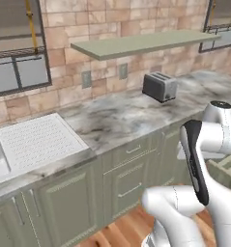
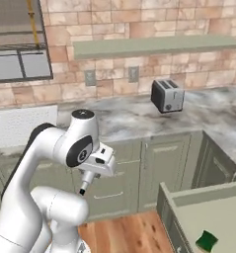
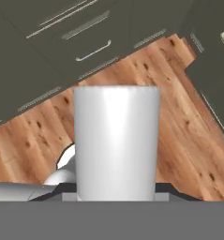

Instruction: Restock the sink supplies by placing the sponge and soap dispenser on the counter and next to the sink. Make sure the soap dispenser is upright.

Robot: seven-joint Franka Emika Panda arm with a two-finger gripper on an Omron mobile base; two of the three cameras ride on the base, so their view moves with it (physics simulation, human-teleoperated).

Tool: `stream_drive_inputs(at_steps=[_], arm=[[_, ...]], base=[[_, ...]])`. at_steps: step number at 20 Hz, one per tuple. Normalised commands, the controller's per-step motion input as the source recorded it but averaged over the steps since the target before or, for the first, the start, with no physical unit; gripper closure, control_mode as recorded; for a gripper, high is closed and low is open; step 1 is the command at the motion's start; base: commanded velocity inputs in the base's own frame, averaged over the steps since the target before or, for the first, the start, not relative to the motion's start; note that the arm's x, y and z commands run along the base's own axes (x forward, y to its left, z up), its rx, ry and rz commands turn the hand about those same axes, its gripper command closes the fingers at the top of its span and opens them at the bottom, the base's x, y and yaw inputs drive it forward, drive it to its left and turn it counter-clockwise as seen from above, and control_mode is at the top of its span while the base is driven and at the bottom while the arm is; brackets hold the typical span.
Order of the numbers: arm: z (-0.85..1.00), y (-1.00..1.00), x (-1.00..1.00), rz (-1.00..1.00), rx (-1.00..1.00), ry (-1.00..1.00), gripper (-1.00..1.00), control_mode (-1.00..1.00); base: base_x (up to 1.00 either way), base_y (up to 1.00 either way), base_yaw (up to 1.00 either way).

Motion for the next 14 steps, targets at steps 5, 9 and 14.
stream_drive_inputs(at_steps=[5,9,14], arm=[[0.00,0.00,0.00,0.00,0.00,0.00,1.00,1.00],[0.00,0.00,0.00,0.00,0.00,0.00,1.00,1.00],[0.00,0.00,0.00,0.00,0.00,0.00,1.00,1.00]], base=[[0.65,0.23,0.57],[0.64,0.00,0.53],[0.30,0.00,0.44]])
